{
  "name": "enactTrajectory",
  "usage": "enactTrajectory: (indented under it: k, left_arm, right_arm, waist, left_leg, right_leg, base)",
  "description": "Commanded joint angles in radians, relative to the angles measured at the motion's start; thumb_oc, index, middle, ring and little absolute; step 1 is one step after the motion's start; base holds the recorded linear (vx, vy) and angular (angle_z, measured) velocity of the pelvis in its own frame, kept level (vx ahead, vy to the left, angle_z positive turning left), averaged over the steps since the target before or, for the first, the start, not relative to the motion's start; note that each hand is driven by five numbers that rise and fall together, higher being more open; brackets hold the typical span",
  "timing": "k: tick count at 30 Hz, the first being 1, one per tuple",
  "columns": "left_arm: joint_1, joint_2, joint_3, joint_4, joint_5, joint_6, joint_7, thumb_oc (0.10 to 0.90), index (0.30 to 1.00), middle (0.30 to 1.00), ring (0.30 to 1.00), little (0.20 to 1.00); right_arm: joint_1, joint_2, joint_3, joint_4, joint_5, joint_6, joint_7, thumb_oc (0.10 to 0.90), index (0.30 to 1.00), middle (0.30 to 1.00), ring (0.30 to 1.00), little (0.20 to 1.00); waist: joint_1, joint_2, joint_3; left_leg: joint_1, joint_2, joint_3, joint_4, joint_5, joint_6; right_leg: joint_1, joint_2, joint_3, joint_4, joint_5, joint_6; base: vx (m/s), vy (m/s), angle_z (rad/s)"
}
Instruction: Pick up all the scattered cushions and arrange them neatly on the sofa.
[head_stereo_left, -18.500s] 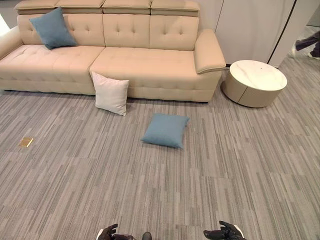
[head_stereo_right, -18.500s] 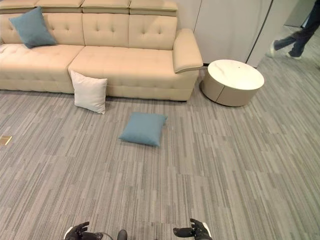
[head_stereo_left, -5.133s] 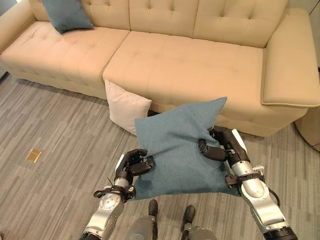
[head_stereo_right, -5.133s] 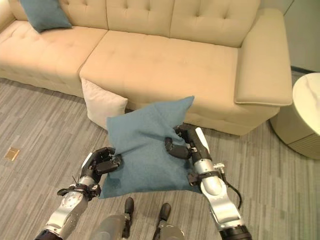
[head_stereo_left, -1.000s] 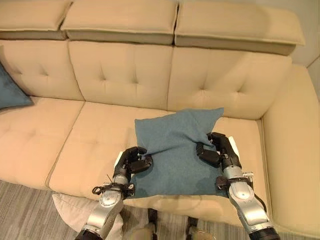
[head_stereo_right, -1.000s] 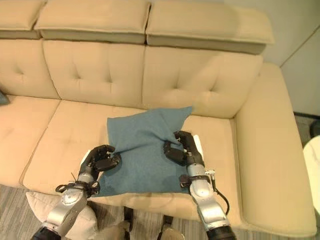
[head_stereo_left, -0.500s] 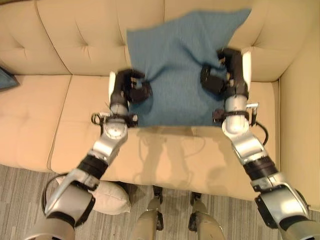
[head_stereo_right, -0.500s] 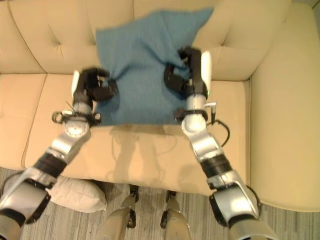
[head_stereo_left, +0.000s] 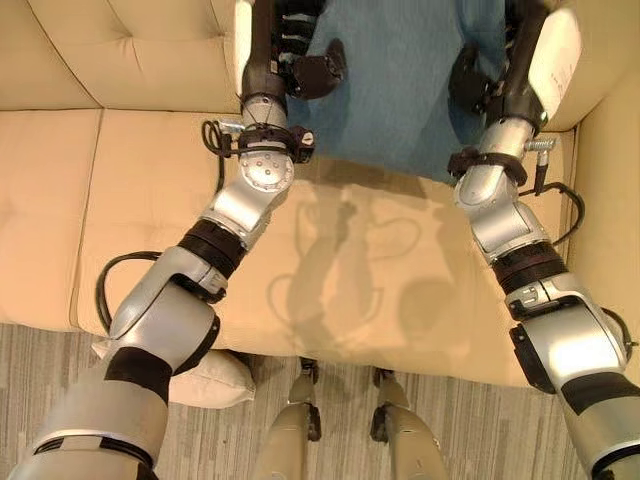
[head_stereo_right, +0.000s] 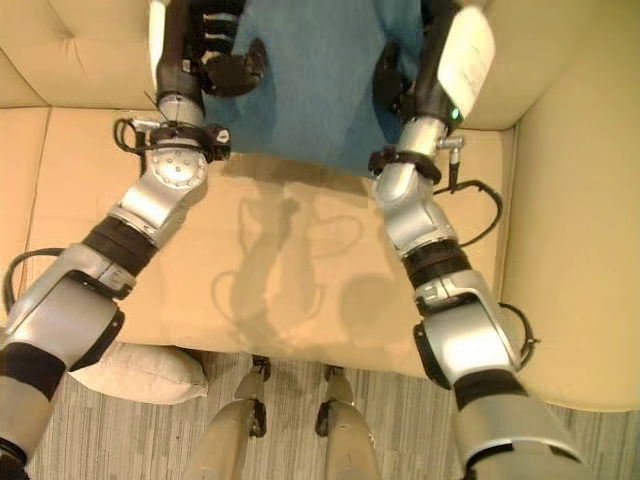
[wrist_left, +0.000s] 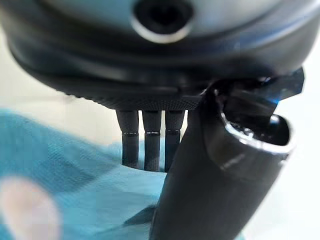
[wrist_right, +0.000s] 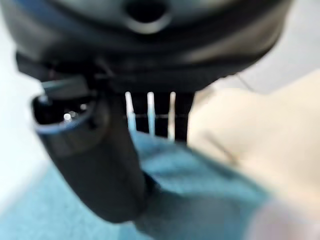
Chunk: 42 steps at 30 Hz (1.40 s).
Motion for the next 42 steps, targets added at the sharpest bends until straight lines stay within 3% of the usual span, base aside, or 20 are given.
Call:
enactTrajectory:
  k: [1,3,6,10,18,22,24,26,27,28,31,32,36,42]
  left_arm:
    - [-0.193,-0.036,0.025,-0.088,0.007,-0.170,-0.051,0.800,0.900,0.900,0.900,0.900]
    - [-0.081,-0.065,0.075,-0.106,-0.052,-0.166,-0.061,0.800,0.900,0.900,0.900,0.900]
    - [-0.018,-0.070,0.097,-0.135,-0.068,-0.158,-0.064,0.800,0.900,0.900,0.900,0.900]
    - [0.080,-0.017,0.119,-0.172,-0.007,-0.127,-0.075,0.800,0.900,0.900,0.900,0.900]
    - [0.181,0.167,0.187,-0.219,0.086,-0.096,-0.085,0.800,0.900,0.900,0.900,0.900]
    - [0.251,0.196,0.232,-0.280,0.098,-0.099,-0.090,0.800,0.900,0.900,0.900,0.900]
    - [0.375,0.223,0.289,-0.365,0.119,-0.102,-0.109,0.800,0.900,0.900,0.900,0.900]
    - [0.379,0.222,0.289,-0.369,0.121,-0.100,-0.109,0.800,0.900,0.900,0.900,0.900]
    - [0.623,0.254,0.357,-0.479,0.153,-0.098,-0.199,0.800,0.900,0.900,0.900,0.900]
    - [0.631,0.255,0.357,-0.485,0.154,-0.096,-0.200,0.800,0.900,0.900,0.900,0.900]
    - [0.935,0.220,0.444,-0.581,0.187,-0.085,-0.283,0.800,0.900,0.900,0.900,0.900]
    - [0.940,0.220,0.444,-0.585,0.188,-0.083,-0.283,0.800,0.900,0.900,0.900,0.900]
    - [1.243,0.132,0.519,-0.584,0.227,-0.058,-0.371,0.800,0.900,0.900,0.900,0.900]
    - [1.417,0.043,0.559,-0.469,0.274,-0.025,-0.409,0.800,0.900,0.900,0.900,0.900]
  right_arm:
    - [-0.199,0.033,0.091,-0.112,-0.020,-0.077,0.018,0.800,0.900,0.900,0.900,0.900]
    - [-0.162,0.037,0.080,-0.141,-0.014,-0.068,0.031,0.800,0.900,0.900,0.900,0.900]
    - [-0.138,0.029,0.073,-0.153,-0.020,-0.061,0.035,0.800,0.900,0.900,0.900,0.900]
    - [-0.084,-0.017,0.040,-0.170,-0.030,-0.065,0.045,0.800,0.900,0.900,0.900,0.900]
    - [0.017,-0.138,-0.046,-0.235,-0.005,-0.084,0.077,0.800,0.900,0.900,0.900,0.900]
    - [0.085,-0.182,-0.094,-0.294,-0.014,-0.083,0.087,0.800,0.900,0.900,0.900,0.900]
    - [0.185,-0.232,-0.161,-0.369,-0.017,-0.096,0.107,0.800,0.900,0.900,0.900,0.900]
    - [0.191,-0.232,-0.165,-0.374,-0.018,-0.095,0.108,0.800,0.900,0.900,0.900,0.900]
    - [0.374,-0.265,-0.277,-0.491,0.005,-0.145,0.158,0.800,0.900,0.900,0.900,0.900]
    - [0.384,-0.263,-0.281,-0.499,0.004,-0.143,0.160,0.800,0.900,0.900,0.900,0.900]
    - [0.646,-0.233,-0.397,-0.618,0.004,-0.195,0.237,0.800,0.900,0.900,0.900,0.900]
    - [0.652,-0.232,-0.399,-0.623,0.004,-0.194,0.238,0.800,0.900,0.900,0.900,0.900]
    - [0.961,-0.148,-0.485,-0.617,-0.020,-0.202,0.344,0.800,0.900,0.900,0.900,0.900]
    - [1.169,-0.022,-0.495,-0.538,-0.008,-0.199,0.427,0.800,0.900,0.900,0.900,0.900]
  waist:
    - [0.008,-0.010,-0.020]
    - [0.007,-0.019,-0.012]
    - [0.007,-0.023,-0.010]
    - [0.015,-0.027,-0.009]
    - [0.042,-0.023,-0.011]
    - [0.048,-0.024,-0.019]
    - [0.055,-0.027,-0.032]
    - [0.055,-0.028,-0.035]
    - [0.061,-0.036,-0.058]
    - [0.061,-0.037,-0.062]
    - [0.065,-0.051,-0.091]
    - [0.064,-0.051,-0.094]
    - [0.069,-0.060,-0.118]
    - [0.075,-0.067,-0.159]
  left_leg:
    - [-0.021,0.028,-0.016,0.000,-0.057,-0.101]
    - [-0.022,0.031,-0.020,0.000,-0.056,-0.103]
    - [-0.020,0.030,-0.023,0.000,-0.058,-0.104]
    - [-0.016,0.029,-0.024,0.000,-0.060,-0.105]
    - [-0.003,0.032,-0.032,0.000,-0.060,-0.111]
    - [0.008,0.034,-0.032,0.000,-0.063,-0.113]
    - [0.029,0.038,-0.034,0.000,-0.069,-0.112]
    - [0.025,0.036,-0.035,0.000,-0.063,-0.111]
    - [0.069,0.043,-0.028,0.000,-0.080,-0.110]
    - [0.067,0.042,-0.029,0.000,-0.076,-0.109]
    - [0.125,0.050,-0.020,0.000,-0.099,-0.105]
    - [0.123,0.049,-0.021,0.000,-0.094,-0.103]
    - [0.208,0.057,-0.019,0.000,-0.119,-0.095]
    - [0.284,0.062,-0.016,0.000,-0.130,-0.087]
  right_leg:
    - [-0.004,-0.023,0.019,0.005,-0.100,0.107]
    - [-0.003,-0.022,0.015,0.005,-0.102,0.104]
    - [0.000,-0.021,0.014,0.005,-0.105,0.102]
    - [0.008,-0.021,0.011,0.005,-0.106,0.100]
    - [0.029,-0.022,-0.003,0.005,-0.115,0.102]
    - [0.044,-0.021,-0.011,0.005,-0.122,0.101]
    - [0.068,-0.021,-0.018,0.005,-0.128,0.101]
    - [0.065,-0.023,-0.019,0.005,-0.124,0.101]
    - [0.112,-0.023,-0.025,0.005,-0.139,0.100]
    - [0.110,-0.024,-0.026,0.005,-0.136,0.100]
    - [0.172,-0.025,-0.031,0.005,-0.159,0.097]
    - [0.171,-0.026,-0.032,0.005,-0.156,0.097]
    - [0.265,-0.020,-0.048,0.005,-0.192,0.087]
    - [0.344,-0.016,-0.069,0.005,-0.216,0.082]
  base:
    - [0.00,-0.030,-0.03]
    - [0.00,-0.035,0.02]
    - [0.00,-0.028,0.22]
    - [0.00,-0.008,-0.02]
    - [0.00,-0.002,0.04]
    - [0.00,-0.006,0.04]
    - [0.02,-0.008,0.06]
    - [0.03,-0.007,0.02]
    - [0.05,-0.010,0.06]
    - [0.13,-0.027,0.07]
    - [0.07,-0.018,0.11]
    - [0.03,-0.017,0.23]
    - [0.05,-0.027,0.13]
    - [0.04,-0.019,0.01]
